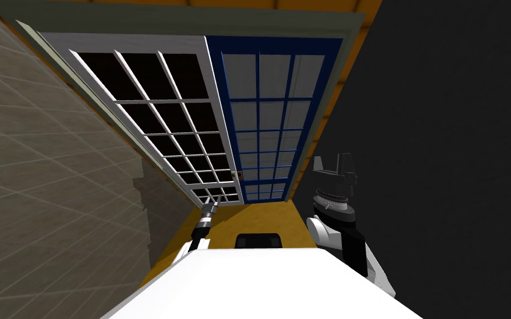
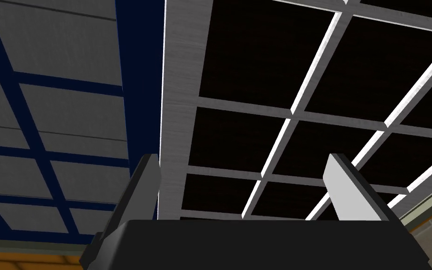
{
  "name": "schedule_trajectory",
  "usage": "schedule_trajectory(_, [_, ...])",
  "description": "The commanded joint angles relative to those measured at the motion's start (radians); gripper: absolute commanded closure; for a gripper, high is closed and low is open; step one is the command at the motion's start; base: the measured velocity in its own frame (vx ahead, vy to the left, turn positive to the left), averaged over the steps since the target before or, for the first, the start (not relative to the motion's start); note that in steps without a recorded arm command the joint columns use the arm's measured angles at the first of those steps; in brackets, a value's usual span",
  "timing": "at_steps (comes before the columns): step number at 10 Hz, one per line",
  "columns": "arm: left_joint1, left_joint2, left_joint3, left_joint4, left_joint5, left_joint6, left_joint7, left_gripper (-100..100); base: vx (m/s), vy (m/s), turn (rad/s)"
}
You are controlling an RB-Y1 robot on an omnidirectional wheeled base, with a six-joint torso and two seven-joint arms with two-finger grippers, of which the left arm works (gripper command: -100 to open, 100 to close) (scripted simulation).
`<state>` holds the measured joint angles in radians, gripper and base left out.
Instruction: Pull the door open
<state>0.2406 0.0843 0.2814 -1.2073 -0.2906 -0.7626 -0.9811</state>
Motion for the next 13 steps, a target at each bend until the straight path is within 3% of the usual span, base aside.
schedule_trajectory(1, [-0.010, -0.003, 0.008, 0.035, -0.006, -0.008, -0.032, -100, 0.097, 0.004, -0.050])
schedule_trajectory(13, [-0.096, -0.035, 0.066, 0.301, -0.046, -0.069, -0.254, -100, 0.126, 0.008, -0.061])
